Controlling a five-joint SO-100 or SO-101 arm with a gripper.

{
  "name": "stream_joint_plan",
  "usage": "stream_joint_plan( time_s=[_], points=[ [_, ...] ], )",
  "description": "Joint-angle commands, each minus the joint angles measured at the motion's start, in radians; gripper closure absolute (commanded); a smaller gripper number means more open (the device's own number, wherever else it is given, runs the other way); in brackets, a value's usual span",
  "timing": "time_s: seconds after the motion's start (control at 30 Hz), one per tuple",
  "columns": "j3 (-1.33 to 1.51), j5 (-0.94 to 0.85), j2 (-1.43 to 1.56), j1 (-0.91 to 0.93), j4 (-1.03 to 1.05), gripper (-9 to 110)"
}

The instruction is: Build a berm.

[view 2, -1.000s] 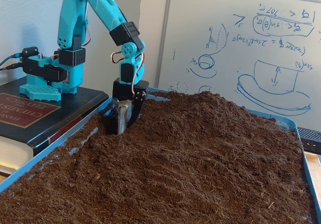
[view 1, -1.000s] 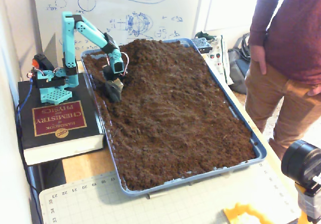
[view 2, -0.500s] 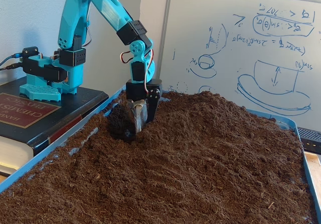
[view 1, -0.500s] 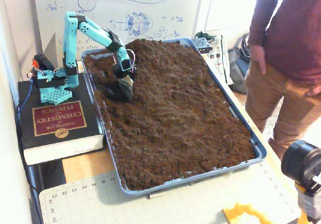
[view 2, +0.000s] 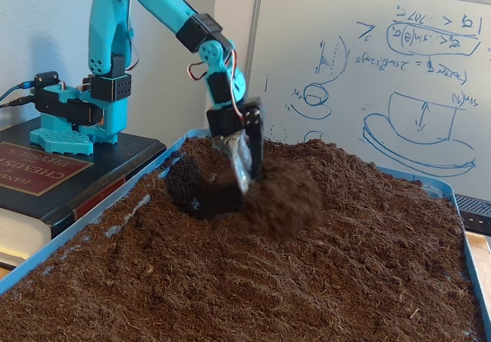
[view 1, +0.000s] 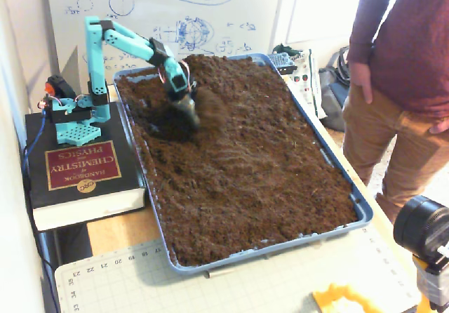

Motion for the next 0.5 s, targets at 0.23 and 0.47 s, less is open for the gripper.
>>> stream_joint_plan(
  time_s=[0.23, 0.47],
  points=[
    [0.103, 0.009, 0.262, 0.009, -0.028, 101],
    [0.460, 0.008, 0.555, 0.015, -0.028, 101]
  ],
)
